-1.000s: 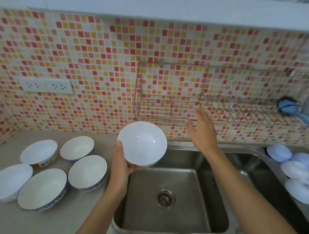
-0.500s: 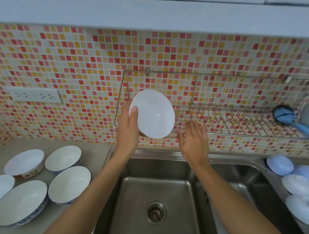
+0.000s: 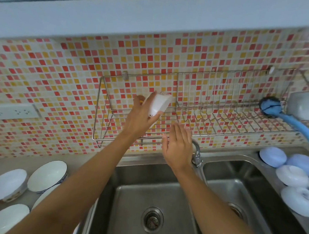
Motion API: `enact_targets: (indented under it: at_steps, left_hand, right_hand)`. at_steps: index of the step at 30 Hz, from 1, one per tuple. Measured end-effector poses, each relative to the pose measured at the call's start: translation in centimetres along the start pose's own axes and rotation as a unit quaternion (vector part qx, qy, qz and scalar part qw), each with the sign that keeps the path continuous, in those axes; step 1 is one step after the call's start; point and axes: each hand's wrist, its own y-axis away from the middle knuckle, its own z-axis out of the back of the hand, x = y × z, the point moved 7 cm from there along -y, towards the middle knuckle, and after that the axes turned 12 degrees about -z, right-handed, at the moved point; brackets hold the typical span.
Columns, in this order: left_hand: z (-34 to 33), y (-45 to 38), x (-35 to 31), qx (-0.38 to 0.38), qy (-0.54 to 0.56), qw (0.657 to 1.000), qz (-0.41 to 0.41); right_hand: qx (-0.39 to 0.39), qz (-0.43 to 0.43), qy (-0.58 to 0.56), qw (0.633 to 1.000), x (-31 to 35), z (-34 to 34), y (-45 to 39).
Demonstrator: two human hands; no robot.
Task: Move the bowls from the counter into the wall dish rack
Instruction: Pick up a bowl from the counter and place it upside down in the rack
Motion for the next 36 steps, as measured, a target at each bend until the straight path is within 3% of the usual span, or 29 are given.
enact_targets:
  at_steps: [4,17,24,27,30,32,36]
  left_hand:
    - [-2.3,-0.6,-0.3,0.06,-0.083,0.993,-0.057]
    - [-6.0,-0.6,2.3,0.142,-0.04,0.984,-0.1]
    - [-6.3,-0.3,2.8,0.167,0.048,0.984,-0.049]
    - [-4.9,-0.4,2.8,0.096,0.069,0.993,-0.018]
    - [-2.9,0.3,3.2,0.007,0.008,0.999,0.032]
    - [-2.9,1.3,3.1,0.024,-0.019,0.998,0.062]
    - [-4.3,2.8,2.3,0.113,0.048,0.99,0.067]
  right_hand:
    - [-0.027,0.006,-0.007,1.0,0.0,0.1,0.0]
    - [-0.061,0.009,-0.041,0.997,-0.2,-0.4,0.2]
    - [-0.061,0.009,-0.042,0.997,-0.1,-0.2,0.2]
    - [-0.056,0.008,-0.042,0.997,-0.1,-0.1,0.2]
    - [-0.05,0.004,-0.045,0.998,-0.1,-0.2,0.1]
    - [-0.047,0.003,-0.046,0.998,-0.1,-0.3,0.1]
    - [-0.05,0.004,-0.046,0.998,-0.2,-0.2,0.3]
